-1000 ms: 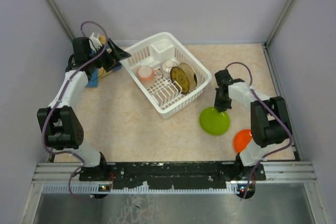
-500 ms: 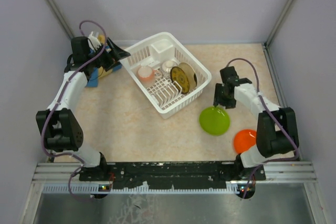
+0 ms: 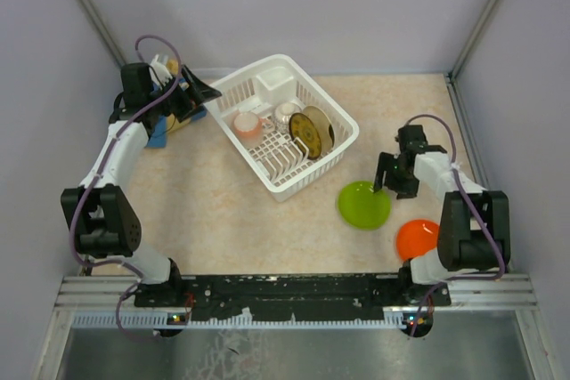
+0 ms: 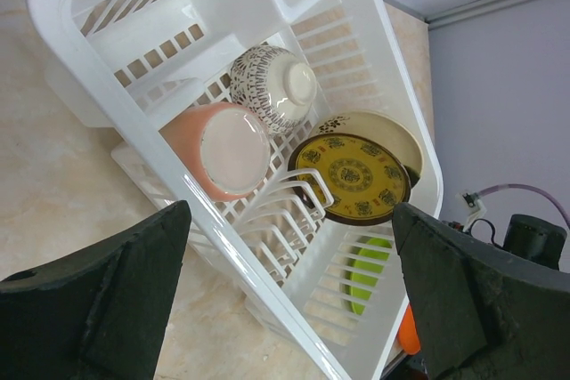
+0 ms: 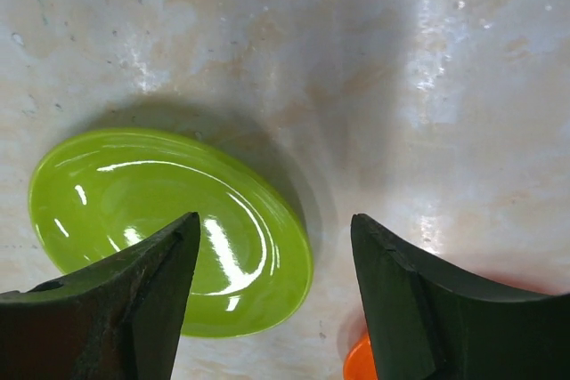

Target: Load the mixed dishes into the dish rack

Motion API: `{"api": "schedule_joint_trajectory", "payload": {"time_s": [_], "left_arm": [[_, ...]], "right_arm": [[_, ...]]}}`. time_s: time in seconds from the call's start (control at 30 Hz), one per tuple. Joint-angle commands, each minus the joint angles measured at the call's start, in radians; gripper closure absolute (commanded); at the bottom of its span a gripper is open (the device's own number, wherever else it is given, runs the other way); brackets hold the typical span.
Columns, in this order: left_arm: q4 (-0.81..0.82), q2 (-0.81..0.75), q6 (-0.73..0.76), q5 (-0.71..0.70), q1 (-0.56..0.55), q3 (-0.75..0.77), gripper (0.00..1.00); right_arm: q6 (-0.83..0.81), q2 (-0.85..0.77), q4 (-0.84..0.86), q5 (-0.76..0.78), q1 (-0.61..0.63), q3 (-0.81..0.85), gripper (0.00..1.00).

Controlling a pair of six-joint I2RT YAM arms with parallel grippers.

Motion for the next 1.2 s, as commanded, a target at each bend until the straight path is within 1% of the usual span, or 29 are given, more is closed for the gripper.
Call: {"api": "schedule_joint_trajectory", "payload": {"time_s": [0.0,0.1,0.23,0.3,0.4,0.47,0.53,0.63,0.73,0.83,0.97,1.17], "left_arm": [[-0.005,-0.021,0.023,0.006,0.0,0.019,0.0],[-0.004,-0.021,0.022,0.008,0.001,0.015,0.0],[-0.009,-0.032,0.029,-0.002,0.0,0.002,0.0],[-0.014,-0.046,0.03,-0.003,0.0,-0.018,0.0],[-0.025,-0.089,0.026,-0.003,0.001,-0.094,0.0],[-0.036,-0.13,0.026,-0.008,0.001,-0.158,0.0],[-0.077,-0.172,0.035,-0.006,0.0,-0.221,0.0],[-0.134,-0.241,0.049,-0.006,0.001,-0.296,0.0],[-0.155,-0.297,0.048,-0.018,0.001,-0.342,0.0],[-0.179,-0.324,0.051,-0.03,0.001,-0.34,0.0],[-0.194,-0.333,0.045,-0.029,0.0,-0.319,0.0],[-0.192,-0.327,0.036,-0.021,-0.004,-0.286,0.0]], "right_arm": [[-0.015,-0.012,0.091,-0.123,-0.005,-0.021,0.32],[-0.008,0.006,0.122,-0.177,-0.005,-0.047,0.36],[-0.008,0.03,0.141,-0.206,-0.005,-0.078,0.39],[-0.005,0.04,0.159,-0.232,-0.005,-0.096,0.43],[0.004,0.05,0.179,-0.268,-0.004,-0.121,0.53],[0.006,0.051,0.187,-0.282,-0.004,-0.134,0.58],[0.007,0.053,0.197,-0.297,-0.003,-0.146,0.62],[0.017,0.069,0.226,-0.321,-0.003,-0.171,0.72],[0.024,0.085,0.246,-0.333,-0.002,-0.191,0.84],[0.028,0.078,0.24,-0.334,0.0,-0.197,1.0],[0.036,0.029,0.194,-0.322,0.0,-0.177,1.0],[0.022,-0.05,0.069,-0.249,0.001,-0.083,1.0]]}}
